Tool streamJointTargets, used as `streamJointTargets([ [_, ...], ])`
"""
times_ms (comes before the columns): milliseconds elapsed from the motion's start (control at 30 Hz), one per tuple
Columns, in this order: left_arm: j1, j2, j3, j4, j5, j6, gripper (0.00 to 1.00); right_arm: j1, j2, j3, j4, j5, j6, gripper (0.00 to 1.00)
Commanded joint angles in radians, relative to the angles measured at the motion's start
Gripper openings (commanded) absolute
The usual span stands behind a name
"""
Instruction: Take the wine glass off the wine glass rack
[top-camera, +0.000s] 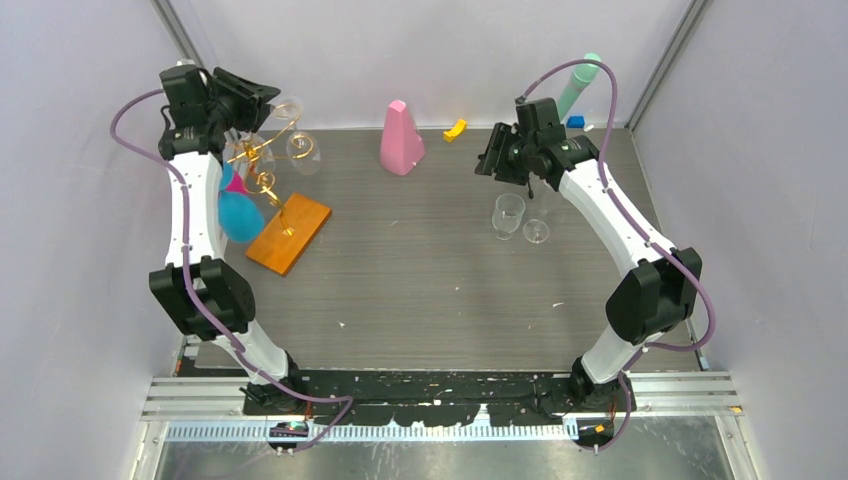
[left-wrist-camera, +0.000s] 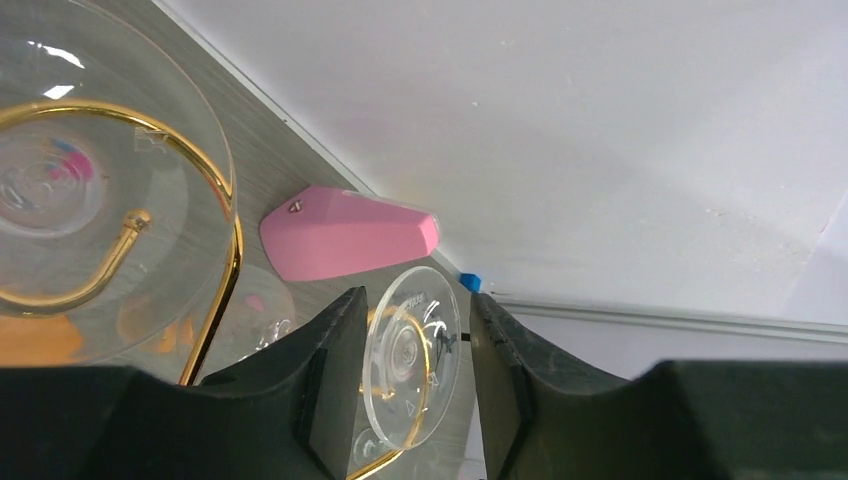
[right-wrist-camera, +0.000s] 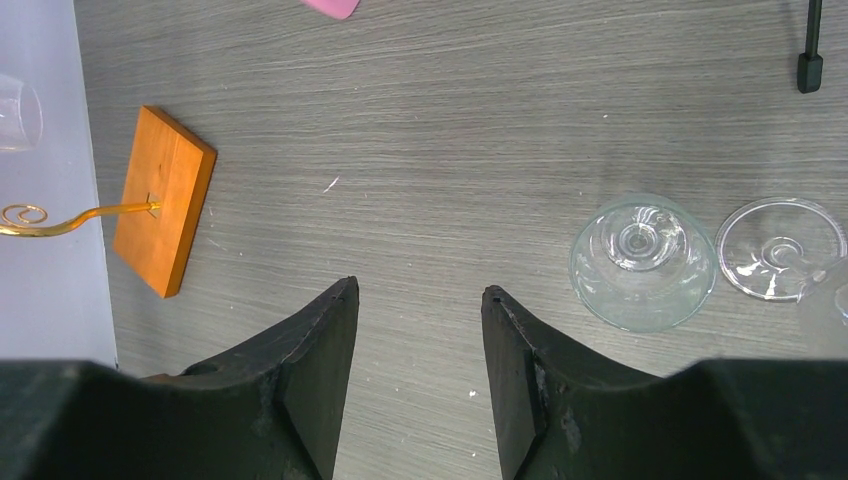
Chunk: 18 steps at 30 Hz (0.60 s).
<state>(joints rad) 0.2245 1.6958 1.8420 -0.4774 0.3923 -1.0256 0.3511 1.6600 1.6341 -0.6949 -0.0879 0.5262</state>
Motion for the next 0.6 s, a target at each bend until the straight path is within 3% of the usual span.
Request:
streamJointTargets([
  [0,0.008,-0.026,-0.008,0.097,0.069,-0.077,0.43,-0.004,-0.046,-0.010,0.038,0.014,-0.001,0.54],
  [567,0.014,-0.072,-0.136,0.229,0.152,-0.197,0.26,-0.004,-0.035,-0.017,0.040,0.023,0.002,0.53],
])
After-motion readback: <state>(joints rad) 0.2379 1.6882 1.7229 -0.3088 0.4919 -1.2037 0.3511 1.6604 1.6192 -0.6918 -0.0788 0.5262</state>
